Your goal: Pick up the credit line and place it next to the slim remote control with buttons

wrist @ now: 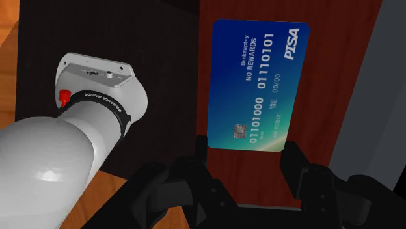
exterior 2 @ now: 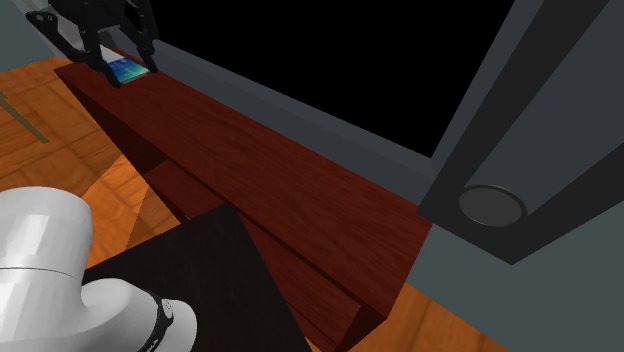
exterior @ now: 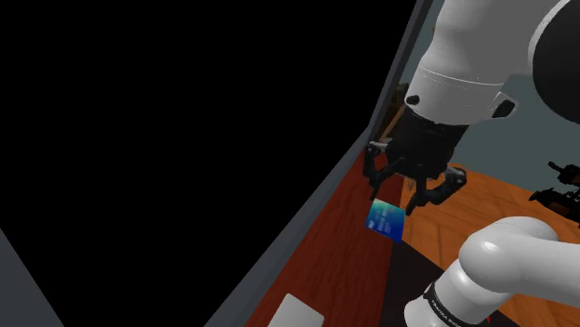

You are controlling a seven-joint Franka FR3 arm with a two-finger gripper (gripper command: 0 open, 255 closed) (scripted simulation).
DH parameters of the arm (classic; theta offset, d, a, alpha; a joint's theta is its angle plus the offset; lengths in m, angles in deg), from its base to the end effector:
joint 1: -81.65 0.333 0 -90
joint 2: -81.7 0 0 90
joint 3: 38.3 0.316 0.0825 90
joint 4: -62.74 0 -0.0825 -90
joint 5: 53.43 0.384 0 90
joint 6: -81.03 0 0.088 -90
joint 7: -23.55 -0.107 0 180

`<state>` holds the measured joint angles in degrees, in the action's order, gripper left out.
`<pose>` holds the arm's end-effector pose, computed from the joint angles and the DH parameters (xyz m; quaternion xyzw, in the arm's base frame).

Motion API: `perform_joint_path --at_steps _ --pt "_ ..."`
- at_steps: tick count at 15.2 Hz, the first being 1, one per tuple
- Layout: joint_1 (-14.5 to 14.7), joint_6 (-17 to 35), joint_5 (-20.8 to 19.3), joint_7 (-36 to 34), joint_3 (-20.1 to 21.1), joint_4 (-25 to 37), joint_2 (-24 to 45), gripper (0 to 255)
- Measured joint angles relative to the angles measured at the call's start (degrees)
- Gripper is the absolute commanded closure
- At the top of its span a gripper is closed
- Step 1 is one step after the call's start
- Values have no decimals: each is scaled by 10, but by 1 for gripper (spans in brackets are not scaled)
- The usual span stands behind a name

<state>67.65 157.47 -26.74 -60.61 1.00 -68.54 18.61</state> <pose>0.1899 0.2567 0.5761 0.8122 -0.5786 0.0514 0.0534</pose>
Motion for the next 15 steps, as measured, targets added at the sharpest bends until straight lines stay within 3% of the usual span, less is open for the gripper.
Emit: perform_joint_path --at_steps 7,15 --pt "-10 -23 66 -90 81 81 16 255" --pt "2 14 98 -95 114 29 -8 255"
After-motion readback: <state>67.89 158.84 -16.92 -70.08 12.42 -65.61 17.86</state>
